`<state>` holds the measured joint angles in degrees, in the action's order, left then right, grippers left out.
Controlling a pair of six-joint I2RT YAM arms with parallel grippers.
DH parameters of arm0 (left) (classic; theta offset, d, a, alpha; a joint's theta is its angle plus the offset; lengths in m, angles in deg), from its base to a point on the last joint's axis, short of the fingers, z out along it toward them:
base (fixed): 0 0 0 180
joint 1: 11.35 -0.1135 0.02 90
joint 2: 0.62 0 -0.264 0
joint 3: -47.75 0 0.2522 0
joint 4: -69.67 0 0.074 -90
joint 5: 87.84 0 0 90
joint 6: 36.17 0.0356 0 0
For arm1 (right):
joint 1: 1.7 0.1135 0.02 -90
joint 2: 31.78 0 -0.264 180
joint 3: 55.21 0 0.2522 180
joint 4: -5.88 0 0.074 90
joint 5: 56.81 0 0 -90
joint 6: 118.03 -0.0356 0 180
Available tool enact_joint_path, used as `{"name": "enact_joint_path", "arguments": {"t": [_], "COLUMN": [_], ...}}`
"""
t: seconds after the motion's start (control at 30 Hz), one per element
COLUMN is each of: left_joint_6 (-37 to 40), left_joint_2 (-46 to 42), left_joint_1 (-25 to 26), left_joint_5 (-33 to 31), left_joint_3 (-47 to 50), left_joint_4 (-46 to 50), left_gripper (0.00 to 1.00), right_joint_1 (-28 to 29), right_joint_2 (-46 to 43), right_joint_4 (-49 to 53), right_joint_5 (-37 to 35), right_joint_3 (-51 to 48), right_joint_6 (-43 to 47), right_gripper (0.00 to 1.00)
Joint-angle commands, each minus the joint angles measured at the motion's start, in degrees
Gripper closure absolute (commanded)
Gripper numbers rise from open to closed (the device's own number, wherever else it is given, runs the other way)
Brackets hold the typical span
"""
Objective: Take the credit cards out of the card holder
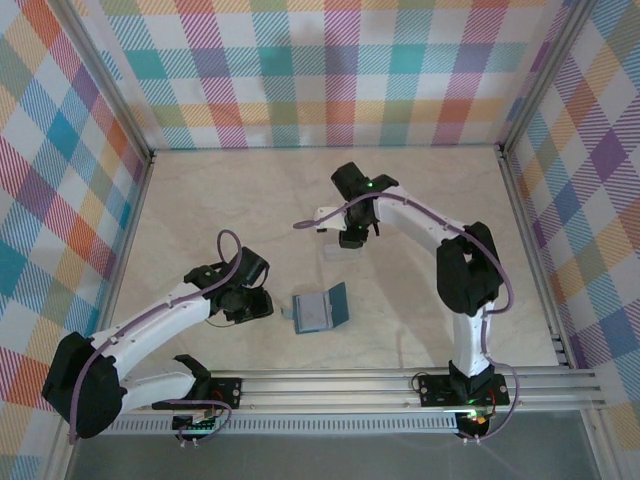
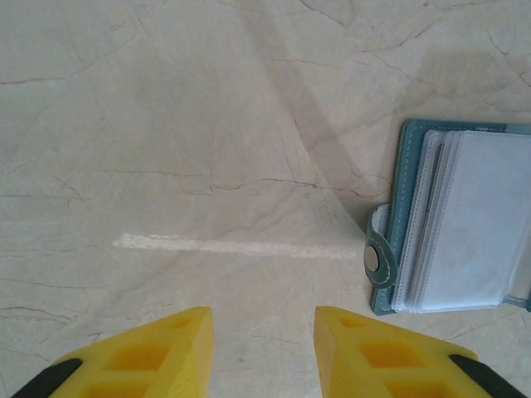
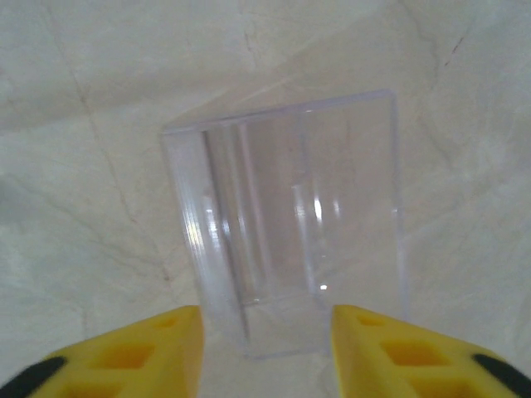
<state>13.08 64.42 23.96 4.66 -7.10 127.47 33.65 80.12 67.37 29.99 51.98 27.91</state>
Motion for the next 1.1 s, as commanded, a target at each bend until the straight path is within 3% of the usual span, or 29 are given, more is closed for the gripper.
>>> {"name": "enact_joint_path", "arguments": {"t": [0.0, 0.2, 0.4, 1.07], "left_joint_6": [0.0, 0.4, 0.5, 0.5], "left_joint_2": [0.5, 1.3, 1.5, 0.6], "left_joint_1": [-0.6, -0.6, -0.6, -0.6], "left_joint_5": [0.8, 1.0, 0.9, 0.6], "left_joint_3": [-1.2, -1.6, -2.0, -2.1], "left_joint_4": [-0.4, -0.5, -0.3, 0.5], "left_gripper": [0.63, 0.63, 0.63, 0.63], "right_joint_1": [0.8, 1.4, 1.5, 1.5], "right_joint_2": [-3.6, -1.1, 1.6, 0.3], "right_joint_4": [-4.7, -6.5, -8.7, -17.6], "right_joint_5": [3.2, 1.8, -1.1, -8.3], "right_joint_3": [-3.5, -4.8, -4.6, -4.0], "right_joint_6": [-2.6, -3.3, -2.6, -1.8], "right_gripper": [0.46, 0.36, 0.33, 0.31]}}
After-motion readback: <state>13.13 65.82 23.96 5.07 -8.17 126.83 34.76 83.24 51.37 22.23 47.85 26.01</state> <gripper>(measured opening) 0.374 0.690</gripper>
